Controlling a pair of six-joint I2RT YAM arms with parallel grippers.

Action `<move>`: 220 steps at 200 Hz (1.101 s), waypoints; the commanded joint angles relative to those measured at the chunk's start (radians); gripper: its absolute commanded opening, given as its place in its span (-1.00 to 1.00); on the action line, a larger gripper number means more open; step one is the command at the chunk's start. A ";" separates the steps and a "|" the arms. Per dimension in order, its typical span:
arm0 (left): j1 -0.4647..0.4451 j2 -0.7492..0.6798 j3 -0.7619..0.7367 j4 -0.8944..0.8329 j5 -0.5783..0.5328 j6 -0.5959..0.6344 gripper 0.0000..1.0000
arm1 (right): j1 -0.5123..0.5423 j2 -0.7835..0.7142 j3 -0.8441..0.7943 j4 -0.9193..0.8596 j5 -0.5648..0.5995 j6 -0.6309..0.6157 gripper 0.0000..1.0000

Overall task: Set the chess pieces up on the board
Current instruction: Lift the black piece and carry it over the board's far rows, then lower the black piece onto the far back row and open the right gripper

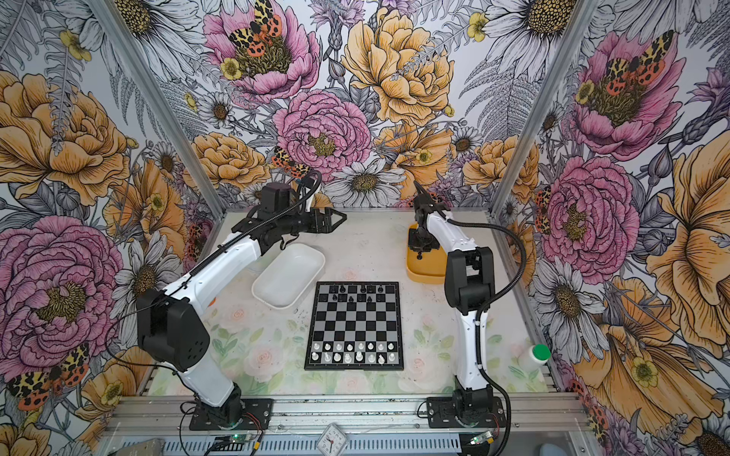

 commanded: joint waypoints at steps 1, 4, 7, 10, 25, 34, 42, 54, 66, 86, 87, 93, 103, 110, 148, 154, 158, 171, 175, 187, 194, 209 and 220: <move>0.022 -0.072 -0.049 0.022 -0.029 0.026 0.98 | 0.029 -0.070 0.064 -0.035 0.028 0.008 -0.74; 0.026 -0.079 -0.056 0.021 -0.028 0.027 0.98 | 0.031 -0.072 0.071 -0.040 0.027 0.009 -0.74; 0.028 -0.084 -0.063 0.021 -0.032 0.027 0.98 | 0.034 -0.072 0.079 -0.045 0.027 0.009 -0.74; 0.028 -0.091 -0.069 0.022 -0.035 0.029 0.98 | 0.039 -0.073 0.086 -0.051 0.028 0.009 -0.74; 0.040 -0.126 -0.107 0.028 -0.043 0.031 0.98 | 0.060 -0.078 0.126 -0.074 0.029 0.008 -0.74; 0.046 -0.146 -0.129 0.031 -0.046 0.032 0.98 | 0.075 -0.079 0.154 -0.089 0.028 0.007 -0.74; 0.050 -0.166 -0.150 0.033 -0.050 0.031 0.98 | 0.091 -0.080 0.178 -0.103 0.028 0.009 -0.74; 0.054 -0.196 -0.179 0.033 -0.056 0.030 0.98 | 0.115 -0.076 0.215 -0.123 0.022 0.012 -0.74; 0.058 -0.226 -0.209 0.035 -0.063 0.029 0.98 | 0.140 -0.073 0.250 -0.138 0.010 0.020 -0.74; 0.068 -0.278 -0.261 0.035 -0.069 0.030 0.98 | 0.189 -0.076 0.274 -0.141 -0.016 0.036 -0.74; 0.067 -0.281 -0.264 0.035 -0.069 0.029 0.98 | 0.191 -0.076 0.274 -0.141 -0.016 0.037 -0.74; 0.069 -0.298 -0.281 0.035 -0.071 0.030 0.98 | 0.207 -0.076 0.276 -0.142 -0.018 0.041 -0.74; 0.072 -0.325 -0.307 0.034 -0.078 0.026 0.98 | 0.234 -0.077 0.279 -0.141 -0.028 0.047 -0.74; 0.076 -0.345 -0.323 0.034 -0.080 0.022 0.97 | 0.252 -0.074 0.278 -0.142 -0.033 0.049 -0.74; 0.084 -0.450 -0.408 -0.001 -0.093 0.028 0.98 | 0.343 -0.069 0.258 -0.141 -0.057 0.058 -0.74; 0.087 -0.469 -0.420 -0.012 -0.099 0.032 0.97 | 0.354 -0.070 0.254 -0.141 -0.056 0.059 -0.74; 0.090 -0.479 -0.427 -0.021 -0.101 0.034 0.98 | 0.361 -0.072 0.250 -0.141 -0.057 0.058 -0.74; 0.098 -0.517 -0.448 -0.041 -0.110 0.037 0.98 | 0.382 -0.075 0.239 -0.139 -0.061 0.065 -0.74; 0.103 -0.528 -0.453 -0.046 -0.113 0.038 0.98 | 0.388 -0.076 0.234 -0.139 -0.062 0.067 -0.74; 0.112 -0.560 -0.469 -0.056 -0.121 0.036 0.98 | 0.408 -0.075 0.221 -0.138 -0.066 0.070 -0.74; 0.119 -0.576 -0.478 -0.060 -0.127 0.035 0.98 | 0.419 -0.074 0.216 -0.138 -0.068 0.070 -0.74; 0.130 -0.604 -0.488 -0.069 -0.129 0.032 0.98 | 0.442 -0.072 0.198 -0.129 -0.079 0.070 -0.74; 0.136 -0.620 -0.495 -0.076 -0.134 0.028 0.98 | 0.459 -0.072 0.184 -0.123 -0.085 0.072 -0.74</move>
